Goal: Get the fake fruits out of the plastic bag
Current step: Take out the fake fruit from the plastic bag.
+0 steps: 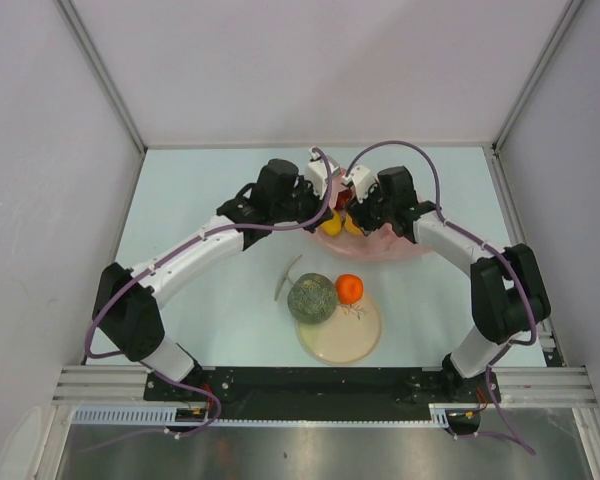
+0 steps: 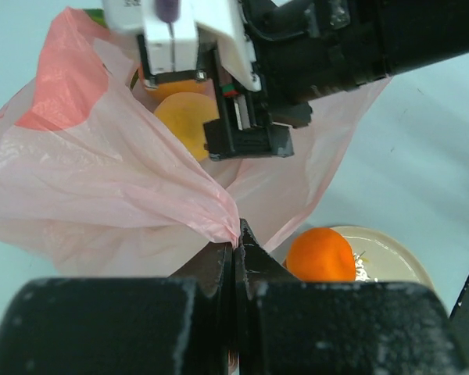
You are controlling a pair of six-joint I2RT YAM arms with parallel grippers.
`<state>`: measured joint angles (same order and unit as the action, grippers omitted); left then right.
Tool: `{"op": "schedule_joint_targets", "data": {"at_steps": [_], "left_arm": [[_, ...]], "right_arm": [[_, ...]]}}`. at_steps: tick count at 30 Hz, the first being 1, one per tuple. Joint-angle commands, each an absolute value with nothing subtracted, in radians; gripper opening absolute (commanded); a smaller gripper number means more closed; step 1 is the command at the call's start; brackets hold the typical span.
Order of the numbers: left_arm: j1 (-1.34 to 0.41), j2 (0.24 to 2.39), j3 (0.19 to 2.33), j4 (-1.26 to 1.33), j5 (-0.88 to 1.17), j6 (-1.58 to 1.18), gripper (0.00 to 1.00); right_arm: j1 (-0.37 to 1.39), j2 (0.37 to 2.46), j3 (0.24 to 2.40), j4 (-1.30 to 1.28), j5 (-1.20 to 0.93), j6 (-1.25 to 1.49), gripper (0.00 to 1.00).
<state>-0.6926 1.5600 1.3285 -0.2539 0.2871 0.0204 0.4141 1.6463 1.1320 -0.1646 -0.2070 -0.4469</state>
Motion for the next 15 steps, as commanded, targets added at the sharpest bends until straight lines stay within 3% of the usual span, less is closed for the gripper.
{"op": "schedule_joint_targets", "data": {"at_steps": [1, 5, 15], "left_arm": [[-0.687, 1.56, 1.374, -0.255, 0.284, 0.051, 0.0], [-0.687, 1.56, 1.371, -0.253, 0.281, 0.057, 0.0], [-0.687, 1.563, 1.371, -0.256, 0.279, 0.066, 0.0]], "right_arm": [[0.411, 1.704, 1.206, -0.067, -0.157, -0.503, 0.71], [0.407, 1.778, 1.258, -0.121, -0.179, -0.543, 0.83], [0.391, 1.905, 1.335, -0.192, -0.144, -0.538, 0.91]]}}
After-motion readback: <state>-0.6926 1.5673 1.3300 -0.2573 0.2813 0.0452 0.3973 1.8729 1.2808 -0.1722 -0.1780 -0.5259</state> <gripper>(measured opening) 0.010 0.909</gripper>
